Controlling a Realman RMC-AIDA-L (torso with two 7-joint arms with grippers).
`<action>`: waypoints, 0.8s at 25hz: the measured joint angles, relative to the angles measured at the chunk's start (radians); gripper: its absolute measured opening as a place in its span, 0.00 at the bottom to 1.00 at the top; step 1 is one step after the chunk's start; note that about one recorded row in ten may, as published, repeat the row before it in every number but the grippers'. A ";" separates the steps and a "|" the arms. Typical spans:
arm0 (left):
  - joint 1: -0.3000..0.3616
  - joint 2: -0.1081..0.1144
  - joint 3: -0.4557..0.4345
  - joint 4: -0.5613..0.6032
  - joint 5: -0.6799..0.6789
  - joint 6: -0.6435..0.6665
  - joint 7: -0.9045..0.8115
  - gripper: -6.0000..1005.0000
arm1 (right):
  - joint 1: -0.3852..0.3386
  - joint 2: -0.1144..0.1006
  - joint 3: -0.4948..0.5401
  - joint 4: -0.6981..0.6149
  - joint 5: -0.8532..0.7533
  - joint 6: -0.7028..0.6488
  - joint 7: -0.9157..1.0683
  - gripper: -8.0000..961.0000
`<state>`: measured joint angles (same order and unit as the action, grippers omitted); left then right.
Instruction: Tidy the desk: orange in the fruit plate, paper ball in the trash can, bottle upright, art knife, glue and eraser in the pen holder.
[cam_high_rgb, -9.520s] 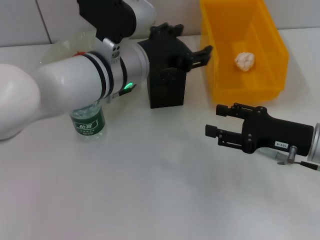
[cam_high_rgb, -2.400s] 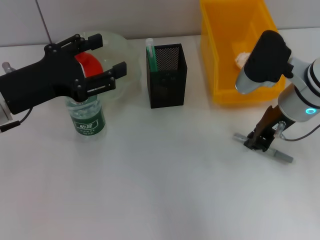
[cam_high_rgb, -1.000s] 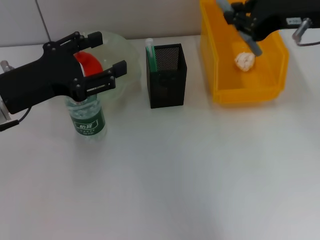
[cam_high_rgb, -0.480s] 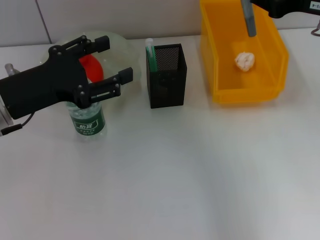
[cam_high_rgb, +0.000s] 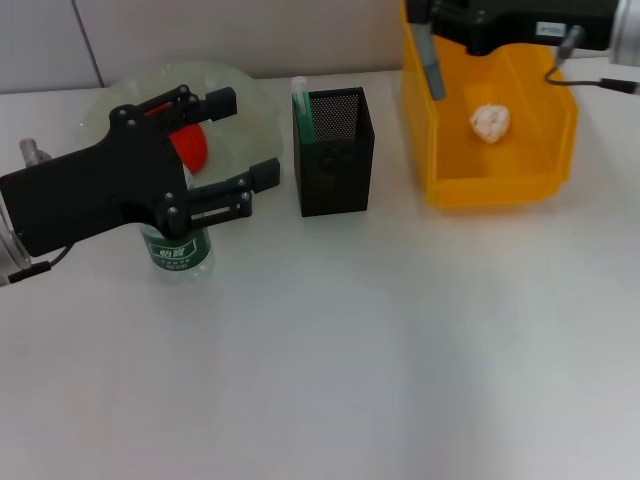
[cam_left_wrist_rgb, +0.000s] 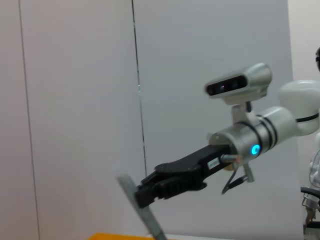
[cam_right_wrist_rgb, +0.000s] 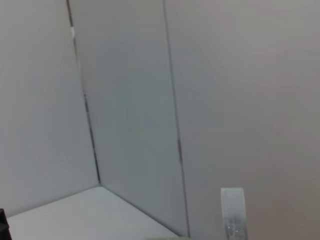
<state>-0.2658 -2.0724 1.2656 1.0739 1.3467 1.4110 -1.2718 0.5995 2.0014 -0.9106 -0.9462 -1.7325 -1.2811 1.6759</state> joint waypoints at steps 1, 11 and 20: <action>0.000 0.000 0.001 -0.002 0.000 0.003 0.002 0.80 | 0.014 0.001 0.000 0.020 -0.001 0.003 -0.020 0.15; 0.002 -0.002 0.024 -0.017 -0.007 0.005 0.039 0.80 | 0.150 0.011 0.001 0.243 0.004 0.112 -0.194 0.15; 0.002 -0.002 0.034 -0.018 -0.022 0.005 0.039 0.80 | 0.190 0.066 0.001 0.375 0.046 0.200 -0.406 0.15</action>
<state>-0.2638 -2.0739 1.3001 1.0560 1.3252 1.4160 -1.2329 0.7892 2.0678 -0.9096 -0.5710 -1.6870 -1.0807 1.2696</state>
